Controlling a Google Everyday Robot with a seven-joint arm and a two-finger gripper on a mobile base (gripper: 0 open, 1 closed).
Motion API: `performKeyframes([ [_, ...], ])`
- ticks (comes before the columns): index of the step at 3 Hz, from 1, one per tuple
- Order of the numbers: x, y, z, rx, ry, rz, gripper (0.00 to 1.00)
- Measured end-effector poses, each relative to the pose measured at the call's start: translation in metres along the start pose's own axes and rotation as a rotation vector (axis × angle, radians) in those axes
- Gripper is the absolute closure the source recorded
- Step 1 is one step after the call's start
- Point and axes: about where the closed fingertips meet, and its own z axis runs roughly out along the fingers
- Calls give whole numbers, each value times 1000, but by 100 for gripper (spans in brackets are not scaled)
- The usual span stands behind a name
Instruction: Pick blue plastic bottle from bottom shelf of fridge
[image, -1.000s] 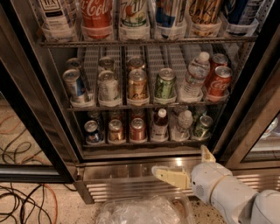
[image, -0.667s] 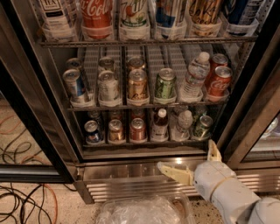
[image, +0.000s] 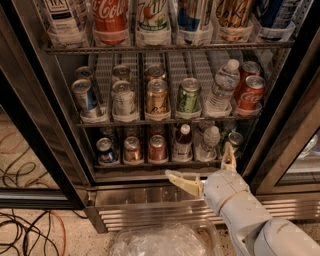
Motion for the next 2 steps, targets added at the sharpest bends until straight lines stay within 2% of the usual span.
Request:
performKeyframes([
  [1, 0, 0, 0, 0, 0, 0, 0],
  [2, 8, 4, 9, 16, -34, -11, 0],
])
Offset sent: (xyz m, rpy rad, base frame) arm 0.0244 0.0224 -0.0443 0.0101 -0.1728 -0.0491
